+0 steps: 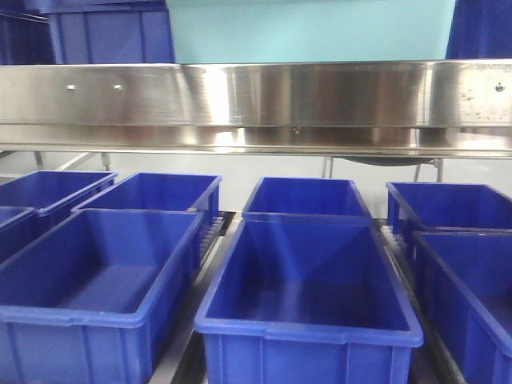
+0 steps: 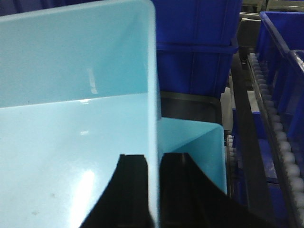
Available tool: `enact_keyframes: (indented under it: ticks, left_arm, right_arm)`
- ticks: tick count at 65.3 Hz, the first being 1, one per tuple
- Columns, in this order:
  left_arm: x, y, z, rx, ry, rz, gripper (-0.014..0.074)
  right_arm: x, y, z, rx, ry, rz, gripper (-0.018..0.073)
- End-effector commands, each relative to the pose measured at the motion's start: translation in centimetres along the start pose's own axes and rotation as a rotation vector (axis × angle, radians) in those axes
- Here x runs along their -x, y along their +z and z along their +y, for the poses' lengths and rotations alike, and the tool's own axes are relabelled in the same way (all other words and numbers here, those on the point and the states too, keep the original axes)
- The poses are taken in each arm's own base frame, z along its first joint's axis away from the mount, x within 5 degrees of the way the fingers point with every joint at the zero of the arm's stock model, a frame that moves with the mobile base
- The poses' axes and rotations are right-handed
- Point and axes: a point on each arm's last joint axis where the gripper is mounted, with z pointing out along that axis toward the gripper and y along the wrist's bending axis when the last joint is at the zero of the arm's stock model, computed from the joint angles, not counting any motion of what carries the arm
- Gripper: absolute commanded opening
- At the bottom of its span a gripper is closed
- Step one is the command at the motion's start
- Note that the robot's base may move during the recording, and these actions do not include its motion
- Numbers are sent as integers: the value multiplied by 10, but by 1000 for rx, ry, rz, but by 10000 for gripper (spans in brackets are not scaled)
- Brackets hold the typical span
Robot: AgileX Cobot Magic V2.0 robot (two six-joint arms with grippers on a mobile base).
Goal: Move two blue bins to right shelf middle
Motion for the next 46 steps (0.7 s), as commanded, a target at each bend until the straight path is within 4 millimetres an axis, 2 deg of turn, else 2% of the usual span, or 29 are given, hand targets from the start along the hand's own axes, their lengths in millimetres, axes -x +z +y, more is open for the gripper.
enact_keyframes:
  ticks: [1,46]
  left_arm:
    - [5,-5,-6,-60,4,-49,-111]
    - [5,-5,-6,-60,4,-49,-111]
  right_arm:
    - [9,-7,6,57,20,-78,-151]
    - [9,-7,6,57,19,-76,-151]
